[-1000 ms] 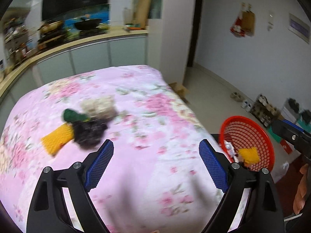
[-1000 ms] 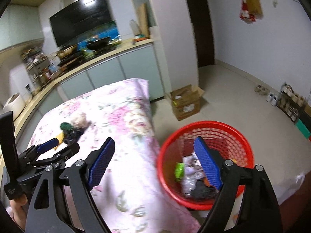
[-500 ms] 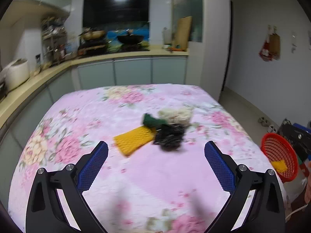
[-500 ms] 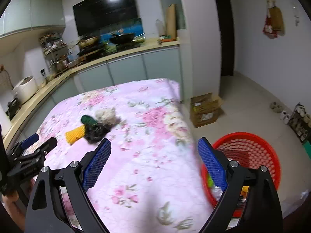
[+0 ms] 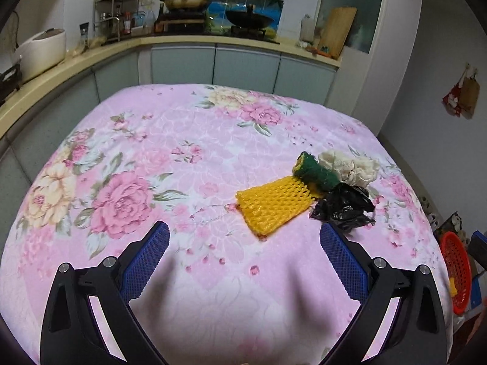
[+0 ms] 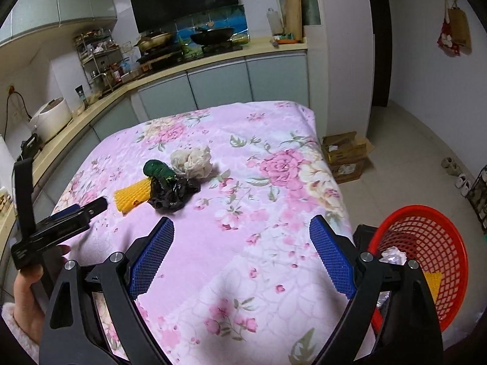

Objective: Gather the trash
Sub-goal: 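Grasp the second yellow foam net with the left tool while the right tool grasps the black plastic bag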

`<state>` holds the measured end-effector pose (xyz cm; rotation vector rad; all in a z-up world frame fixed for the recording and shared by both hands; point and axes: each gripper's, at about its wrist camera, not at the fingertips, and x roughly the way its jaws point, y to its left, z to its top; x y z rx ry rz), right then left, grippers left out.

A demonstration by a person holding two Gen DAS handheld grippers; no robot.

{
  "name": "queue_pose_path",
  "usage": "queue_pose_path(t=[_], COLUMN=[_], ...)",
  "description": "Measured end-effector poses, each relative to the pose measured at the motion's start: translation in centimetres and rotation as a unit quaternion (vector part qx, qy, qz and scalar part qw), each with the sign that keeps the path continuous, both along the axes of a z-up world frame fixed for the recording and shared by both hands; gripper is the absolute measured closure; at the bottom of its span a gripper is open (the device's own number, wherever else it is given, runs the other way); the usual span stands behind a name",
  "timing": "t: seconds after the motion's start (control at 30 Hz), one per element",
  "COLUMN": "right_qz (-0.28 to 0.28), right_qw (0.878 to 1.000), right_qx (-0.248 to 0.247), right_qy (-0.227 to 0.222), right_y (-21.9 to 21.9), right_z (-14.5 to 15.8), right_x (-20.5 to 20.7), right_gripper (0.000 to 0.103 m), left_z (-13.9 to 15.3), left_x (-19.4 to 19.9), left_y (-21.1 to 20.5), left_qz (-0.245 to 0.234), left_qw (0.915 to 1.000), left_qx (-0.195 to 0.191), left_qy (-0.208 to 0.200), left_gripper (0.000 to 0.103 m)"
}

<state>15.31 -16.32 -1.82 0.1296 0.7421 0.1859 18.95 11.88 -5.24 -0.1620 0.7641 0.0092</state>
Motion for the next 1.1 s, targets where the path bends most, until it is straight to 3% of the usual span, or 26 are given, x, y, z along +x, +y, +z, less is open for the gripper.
queue_pose_path(t=[0.27, 0.37, 0.43, 0.47, 0.67, 0.73, 1.1], right_qz=[0.017, 0.024, 0.028, 0.030, 0.044, 0.050, 0.085], right_qw=[1.000, 0.999, 0.999, 0.999, 0.998, 0.998, 0.993], right_qx=[0.006, 0.008, 0.010, 0.010, 0.011, 0.011, 0.021], right_qy=[0.021, 0.028, 0.032, 0.034, 0.046, 0.049, 0.074], right_y=[1.5, 2.1, 2.5, 2.7, 4.2, 4.8, 9.1], right_z=[-1.0, -1.4, -1.6, -1.8, -2.5, -2.7, -4.4], right_x=[2.0, 2.8, 3.3, 3.6, 5.2, 5.7, 9.6], right_gripper=[0.015, 0.015, 0.015, 0.015, 0.015, 0.015, 0.015], left_z=[-1.5, -2.4, -3.0, -3.2, -3.5, -3.4, -1.5], left_x=[4.1, 5.4, 6.0, 6.2, 6.2, 6.1, 3.8], left_y=[-0.4, -0.4, -0.6, -0.6, -0.7, -0.6, 0.3], left_qz=[-0.005, -0.016, -0.028, -0.033, -0.048, -0.051, -0.043], left_qw=[0.9994, 0.9982, 0.9973, 0.9969, 0.9970, 0.9971, 0.9989], left_qx=[-0.013, -0.024, -0.025, -0.026, -0.022, -0.019, -0.009], left_qy=[0.032, 0.053, 0.063, 0.066, 0.056, 0.053, 0.018], left_gripper=[0.008, 0.022, 0.039, 0.043, 0.071, 0.086, 0.093])
